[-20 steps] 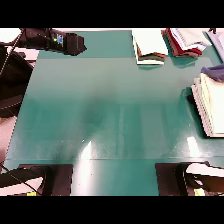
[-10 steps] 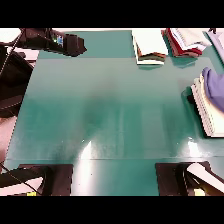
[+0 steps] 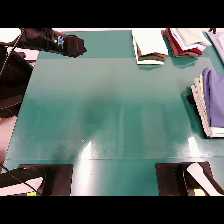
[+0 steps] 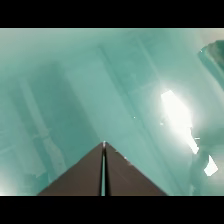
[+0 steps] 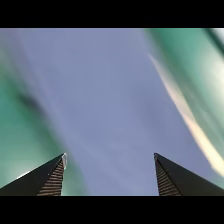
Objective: Fold the shirts.
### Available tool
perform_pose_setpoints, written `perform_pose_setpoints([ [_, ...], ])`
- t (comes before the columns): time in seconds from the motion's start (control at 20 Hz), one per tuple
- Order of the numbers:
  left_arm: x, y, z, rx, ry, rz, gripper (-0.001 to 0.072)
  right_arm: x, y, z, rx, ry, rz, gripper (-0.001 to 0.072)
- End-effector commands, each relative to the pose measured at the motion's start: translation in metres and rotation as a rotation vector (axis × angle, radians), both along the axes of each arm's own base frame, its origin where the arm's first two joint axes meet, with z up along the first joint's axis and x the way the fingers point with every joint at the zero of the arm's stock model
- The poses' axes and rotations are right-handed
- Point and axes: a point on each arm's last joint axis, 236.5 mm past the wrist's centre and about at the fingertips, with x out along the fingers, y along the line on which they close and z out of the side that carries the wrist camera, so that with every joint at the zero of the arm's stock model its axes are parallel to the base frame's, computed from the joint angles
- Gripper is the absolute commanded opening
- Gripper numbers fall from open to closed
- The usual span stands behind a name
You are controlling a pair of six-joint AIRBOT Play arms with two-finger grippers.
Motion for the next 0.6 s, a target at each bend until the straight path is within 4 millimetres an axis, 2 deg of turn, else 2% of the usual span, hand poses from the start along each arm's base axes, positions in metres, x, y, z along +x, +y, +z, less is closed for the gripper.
perform_pose_setpoints([
  [0.0,0.0,0.0,0.0,0.001,-0.001,-0.001,0.0025,0.06,0.093,0.033,0.067,-0.148,0.272,0.0634],
  [0.15,0.001,0.0,0.0,0.0,-0.003,0.0,0.0025,0.081,0.185,0.034,0.072,-0.145,0.537,0.0625],
  [0.25,0.001,0.0,0.001,-0.003,-0.008,0.002,0.0025,0.089,0.236,0.04,0.066,-0.179,0.668,0.0618],
  [0.3,0.002,0.0,0.002,-0.004,-0.01,0.003,0.0025,0.091,0.256,0.044,0.063,-0.199,0.718,0.0521],
  [0.35,0.002,0.0,0.002,-0.004,-0.01,0.003,0.0025,0.091,0.275,0.047,0.062,-0.215,0.764,0.037],
  [0.4,0.002,0.0,0.002,-0.004,-0.01,0.003,0.0025,0.09,0.292,0.05,0.062,-0.231,0.806,0.0133],
  [0.45,0.002,0.0,0.002,-0.004,-0.01,0.003,0.0026,0.09,0.306,0.053,0.062,-0.247,0.837,0.002],
  [0.55,0.002,0.0,0.002,-0.004,-0.01,0.003,0.0025,0.089,0.323,0.058,0.061,-0.272,0.875,0.002],
])
